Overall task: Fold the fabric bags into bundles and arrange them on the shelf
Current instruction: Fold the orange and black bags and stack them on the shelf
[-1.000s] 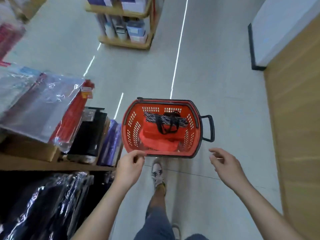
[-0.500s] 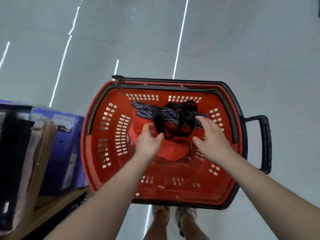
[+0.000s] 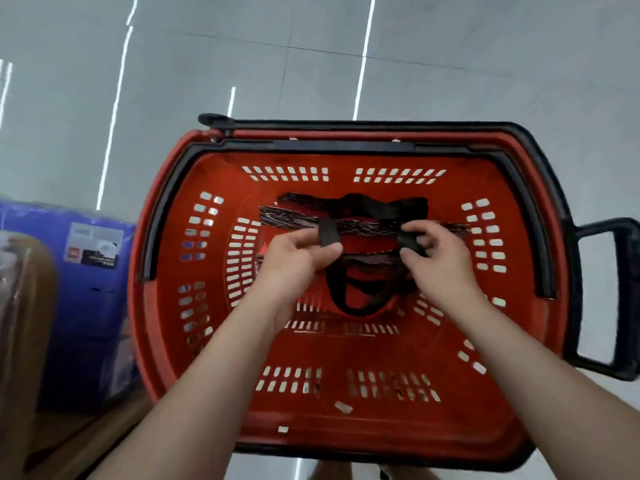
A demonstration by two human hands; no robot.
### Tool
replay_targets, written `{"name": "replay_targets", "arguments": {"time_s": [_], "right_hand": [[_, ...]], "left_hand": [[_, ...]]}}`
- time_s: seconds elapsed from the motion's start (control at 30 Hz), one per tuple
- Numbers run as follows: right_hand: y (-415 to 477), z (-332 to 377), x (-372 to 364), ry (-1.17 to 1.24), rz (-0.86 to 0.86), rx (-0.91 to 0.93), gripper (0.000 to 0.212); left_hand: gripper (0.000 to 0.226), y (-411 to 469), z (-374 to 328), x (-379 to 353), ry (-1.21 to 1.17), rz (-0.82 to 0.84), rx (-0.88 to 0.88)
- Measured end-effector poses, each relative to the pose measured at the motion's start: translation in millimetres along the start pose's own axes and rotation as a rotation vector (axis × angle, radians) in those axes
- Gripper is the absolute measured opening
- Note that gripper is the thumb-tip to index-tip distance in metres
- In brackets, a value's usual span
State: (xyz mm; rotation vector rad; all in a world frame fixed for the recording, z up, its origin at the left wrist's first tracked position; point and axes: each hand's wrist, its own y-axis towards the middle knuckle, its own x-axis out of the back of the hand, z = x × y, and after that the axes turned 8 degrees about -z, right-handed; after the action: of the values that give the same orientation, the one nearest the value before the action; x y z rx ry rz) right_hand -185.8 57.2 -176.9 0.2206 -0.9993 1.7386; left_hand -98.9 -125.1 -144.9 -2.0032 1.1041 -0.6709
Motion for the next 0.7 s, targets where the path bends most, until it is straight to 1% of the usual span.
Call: {"name": "replay_targets", "arguments": {"time_s": [0.03, 0.07, 0.1, 0.13, 0.17, 0.2, 0.23, 0.27, 0.3, 0.37, 0.4, 0.47, 0.5, 0.53, 0.57, 0.6, 0.67, 0.7], "right_hand": [[-5, 6, 8, 0.142, 0.012, -0.095, 0.032], [-10, 11, 17, 0.267, 0.034, -0.182, 0.031], [-15, 18, 28, 0.373, 0.065, -0.262, 0.03], [-20, 22, 38, 0.455, 0.098, -0.332, 0.029], [-26, 28, 47, 0.517, 0.131, -0.387, 0.029], [-30, 31, 54, 0.551, 0.165, -0.422, 0.029], [-33, 35, 59, 0.55, 0.199, -0.441, 0.029], [-35, 36, 63, 0.527, 0.237, -0.447, 0.029], [-38, 39, 66, 0.502, 0.272, -0.456, 0.029], [-40, 44, 72, 0.55, 0.287, -0.478, 0.028], [-39, 46, 75, 0.647, 0.266, -0.499, 0.029], [-36, 51, 82, 0.979, 0.18, -0.539, 0.034], [-34, 51, 88, 1.134, 0.11, -0.544, 0.038], [-32, 51, 94, 1.216, 0.045, -0.514, 0.045], [-32, 52, 101, 1.199, 0.005, -0.443, 0.053], [-35, 53, 107, 1.099, -0.011, -0.339, 0.061], [-45, 56, 116, 0.802, -0.007, -0.173, 0.07], [-52, 56, 120, 0.685, 0.006, -0.147, 0.076]], "left_hand": [[0.028, -12, -5, 8, 0.008, 0.021, -0.033], [0.036, -21, -8, 17, 0.046, 0.02, -0.091], [0.048, -25, -9, 25, 0.168, 0.003, -0.175], [0.062, -27, -8, 31, 0.377, 0.003, -0.273], [0.076, -26, -6, 34, 0.653, 0.044, -0.342], [0.088, -25, -2, 33, 0.932, 0.074, -0.371], [0.095, -24, 2, 30, 1.149, 0.066, -0.395], [0.094, -21, 5, 24, 1.27, 0.011, -0.438], [0.083, -20, 5, 20, 1.323, -0.065, -0.48], [0.047, -16, -4, 15, 1.373, -0.171, -0.574], [0.033, -16, -10, 15, 1.381, -0.177, -0.589], [0.013, -20, -23, 21, 1.291, -0.078, -0.567], [0.006, -27, -30, 25, 1.203, 0.013, -0.537], [0.009, -36, -35, 29, 1.108, 0.097, -0.494], [0.009, -46, -39, 36, 0.978, 0.145, -0.45], [0.008, -57, -43, 42, 0.804, 0.166, -0.404], [0.019, -78, -52, 55, 0.394, 0.194, -0.338], [0.024, -89, -58, 60, 0.231, 0.238, -0.324]]}}
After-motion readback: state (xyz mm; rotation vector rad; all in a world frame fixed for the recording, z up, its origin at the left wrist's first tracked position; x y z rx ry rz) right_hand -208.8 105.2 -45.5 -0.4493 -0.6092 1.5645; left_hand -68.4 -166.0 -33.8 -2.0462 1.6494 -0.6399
